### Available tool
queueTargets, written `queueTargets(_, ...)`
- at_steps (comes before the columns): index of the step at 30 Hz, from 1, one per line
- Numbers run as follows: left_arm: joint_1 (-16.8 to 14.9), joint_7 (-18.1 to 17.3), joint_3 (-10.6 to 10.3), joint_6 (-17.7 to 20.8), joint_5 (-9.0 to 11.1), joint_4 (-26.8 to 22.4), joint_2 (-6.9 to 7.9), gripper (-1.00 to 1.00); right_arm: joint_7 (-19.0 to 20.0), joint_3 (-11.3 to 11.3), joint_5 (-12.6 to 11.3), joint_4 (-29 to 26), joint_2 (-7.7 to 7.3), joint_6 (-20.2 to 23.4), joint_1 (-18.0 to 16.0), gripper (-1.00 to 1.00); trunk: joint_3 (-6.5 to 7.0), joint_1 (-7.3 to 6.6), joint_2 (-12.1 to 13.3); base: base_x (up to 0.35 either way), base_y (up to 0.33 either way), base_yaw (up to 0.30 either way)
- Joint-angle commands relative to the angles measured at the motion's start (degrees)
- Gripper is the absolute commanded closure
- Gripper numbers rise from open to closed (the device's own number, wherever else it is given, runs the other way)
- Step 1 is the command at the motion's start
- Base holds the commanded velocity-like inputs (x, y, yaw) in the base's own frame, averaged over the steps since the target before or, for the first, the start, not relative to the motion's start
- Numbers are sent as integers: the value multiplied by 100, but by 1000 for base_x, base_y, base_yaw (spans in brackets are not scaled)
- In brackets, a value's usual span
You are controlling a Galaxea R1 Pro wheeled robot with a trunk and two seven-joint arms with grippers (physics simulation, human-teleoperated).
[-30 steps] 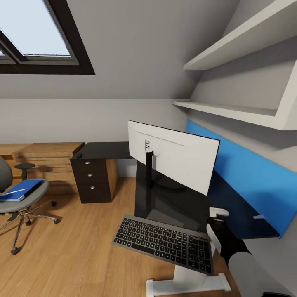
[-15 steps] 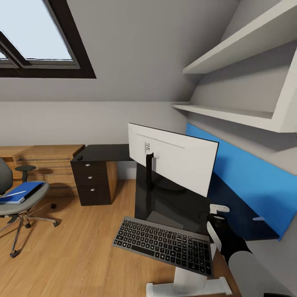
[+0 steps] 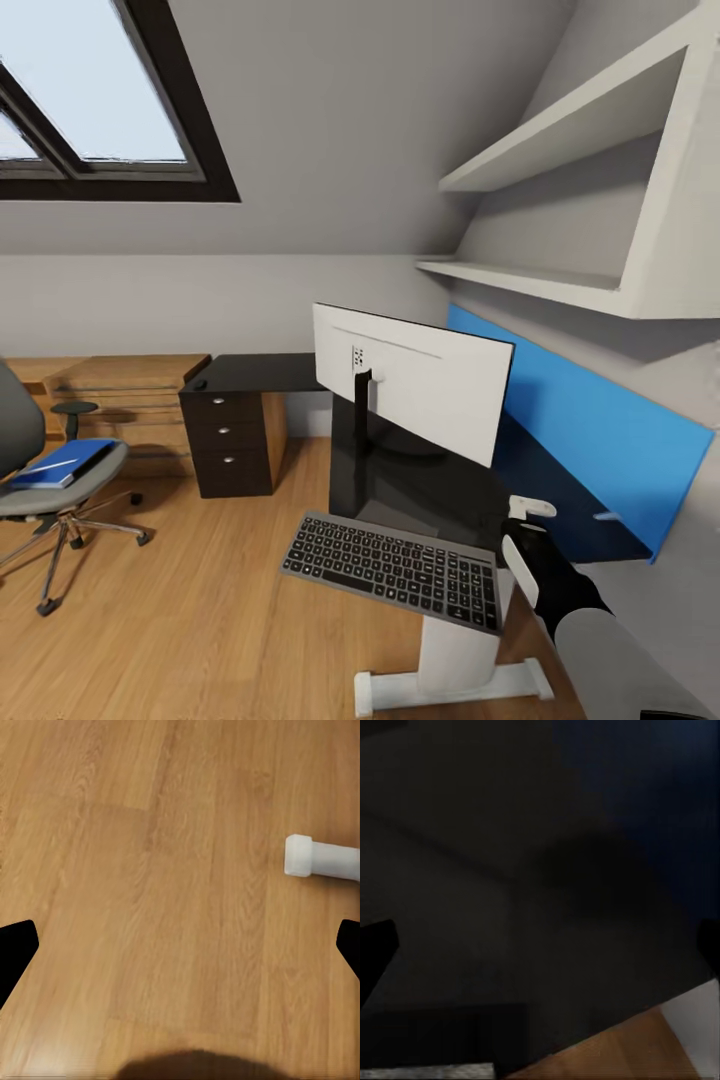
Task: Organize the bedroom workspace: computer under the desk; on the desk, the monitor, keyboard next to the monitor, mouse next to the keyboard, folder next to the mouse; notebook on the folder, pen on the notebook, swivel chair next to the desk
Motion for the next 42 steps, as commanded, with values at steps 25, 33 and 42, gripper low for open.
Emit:
queueTargets(25,-2,31,-51,-35,52,-4,0,-100,-31,18,-123,-1,13,12,7,-100,207,-2,-3,-199,0,0)
queueTargets(33,-2,31,-50,-39,45,-4,-2,-100,-25,18,-131,4,28,6,7,-100,210,-2,-3,-277,0,0)
queueTargets(42,-2,16,-48,-48,43,-38,7,-100,-41,18,-222,-2,55,10,7,-100,210,-2,-3,-30,0,0)
